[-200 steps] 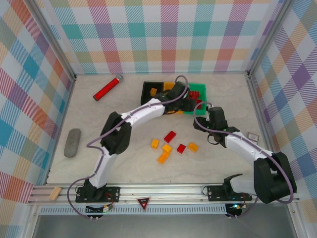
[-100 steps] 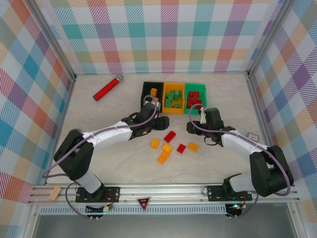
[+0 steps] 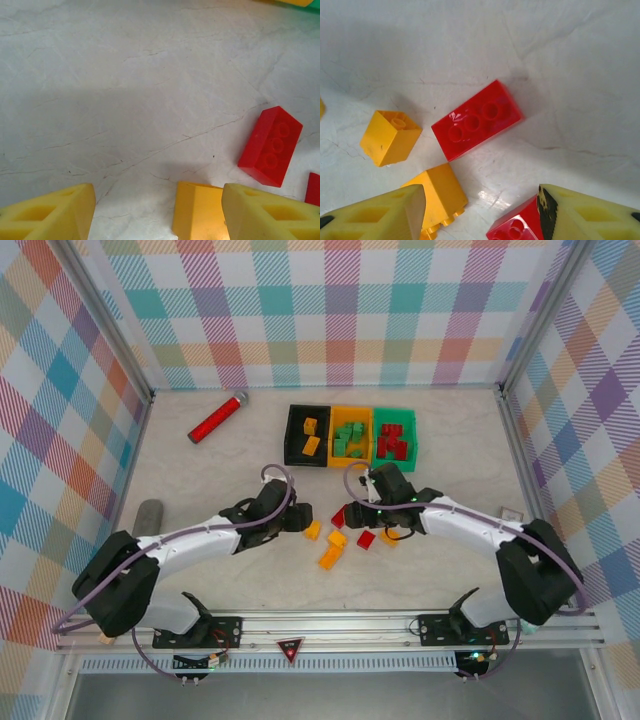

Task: Sort the legos into containers by color
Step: Pick up the lego from the center of the table.

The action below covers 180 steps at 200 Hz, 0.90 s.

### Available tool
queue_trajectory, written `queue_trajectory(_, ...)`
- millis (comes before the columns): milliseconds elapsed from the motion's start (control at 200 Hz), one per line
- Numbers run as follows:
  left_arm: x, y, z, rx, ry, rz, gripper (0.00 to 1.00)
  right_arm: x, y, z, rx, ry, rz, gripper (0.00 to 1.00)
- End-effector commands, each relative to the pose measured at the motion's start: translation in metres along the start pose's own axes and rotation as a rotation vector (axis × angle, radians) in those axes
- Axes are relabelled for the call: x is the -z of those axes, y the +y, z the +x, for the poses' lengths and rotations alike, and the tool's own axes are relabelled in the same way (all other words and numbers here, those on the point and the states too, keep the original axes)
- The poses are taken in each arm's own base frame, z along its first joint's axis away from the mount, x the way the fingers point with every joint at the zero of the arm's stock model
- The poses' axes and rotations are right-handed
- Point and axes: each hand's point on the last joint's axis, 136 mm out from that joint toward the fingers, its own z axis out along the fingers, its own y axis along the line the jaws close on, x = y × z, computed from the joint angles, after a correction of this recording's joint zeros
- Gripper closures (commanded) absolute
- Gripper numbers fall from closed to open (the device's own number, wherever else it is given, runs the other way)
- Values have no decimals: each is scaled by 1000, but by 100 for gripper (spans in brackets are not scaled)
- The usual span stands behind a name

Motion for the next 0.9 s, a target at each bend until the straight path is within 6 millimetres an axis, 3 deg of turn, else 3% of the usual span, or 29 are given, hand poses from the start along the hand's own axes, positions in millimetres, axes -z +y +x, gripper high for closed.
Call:
queue_trajectory(0,11,1,-19,26,-82,6,32,-10,11,3,-91,41,22,38)
queue_trajectory(445,29,25,0,39,-84,-34,32,-50,10,-18,-86,69,152,37)
queue_trajectory(895,41,36,7,51,-90,-49,32,-70,5,-41,22,99,288,37)
